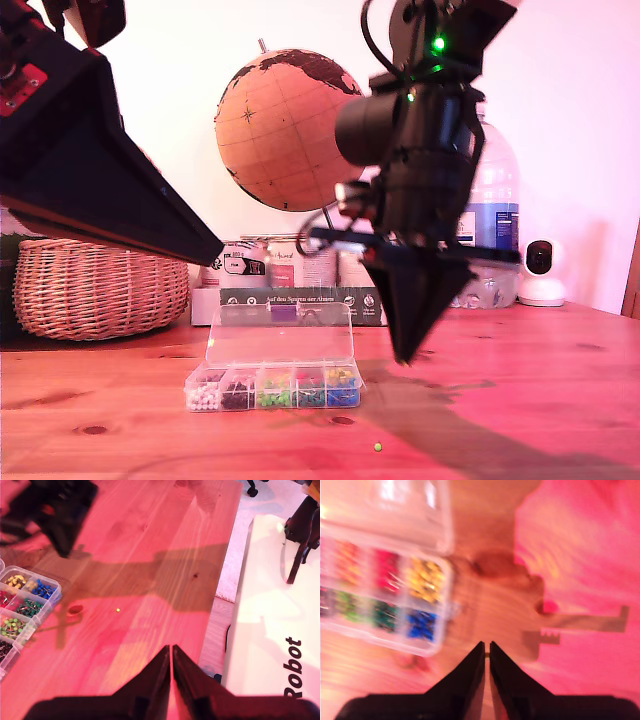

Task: Sort the loose pins on the table into their correct compartments

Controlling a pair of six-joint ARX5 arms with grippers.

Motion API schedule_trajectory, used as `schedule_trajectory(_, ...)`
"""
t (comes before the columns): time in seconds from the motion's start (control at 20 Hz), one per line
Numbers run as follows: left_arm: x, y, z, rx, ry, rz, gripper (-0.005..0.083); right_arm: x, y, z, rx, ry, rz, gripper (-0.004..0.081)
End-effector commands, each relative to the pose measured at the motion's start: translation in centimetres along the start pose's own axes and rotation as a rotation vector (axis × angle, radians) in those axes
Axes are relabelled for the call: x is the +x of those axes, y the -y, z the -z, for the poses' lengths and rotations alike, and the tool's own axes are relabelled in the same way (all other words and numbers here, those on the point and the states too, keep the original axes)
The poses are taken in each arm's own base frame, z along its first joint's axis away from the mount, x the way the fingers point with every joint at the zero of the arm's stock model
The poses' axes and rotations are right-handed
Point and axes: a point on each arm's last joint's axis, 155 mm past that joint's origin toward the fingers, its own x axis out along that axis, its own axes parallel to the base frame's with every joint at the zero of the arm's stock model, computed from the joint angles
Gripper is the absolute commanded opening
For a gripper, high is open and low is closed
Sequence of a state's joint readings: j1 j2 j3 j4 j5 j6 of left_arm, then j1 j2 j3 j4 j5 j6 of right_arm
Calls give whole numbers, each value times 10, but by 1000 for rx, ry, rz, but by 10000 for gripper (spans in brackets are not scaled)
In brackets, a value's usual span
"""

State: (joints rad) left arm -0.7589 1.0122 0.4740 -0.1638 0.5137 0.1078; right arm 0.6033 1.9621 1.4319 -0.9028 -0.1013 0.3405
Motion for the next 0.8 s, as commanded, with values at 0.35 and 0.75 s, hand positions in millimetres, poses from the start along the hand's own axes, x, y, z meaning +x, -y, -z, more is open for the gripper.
schedule_trajectory(0.35, 2, 0, 6, -9, -15, 5, -19, 1, -46, -25, -76, 99, -105, -13)
schedule_trajectory(0.75, 2, 1, 6, -9, -14, 5, -19, -1, -40, -36, -62, 134, -106, -13)
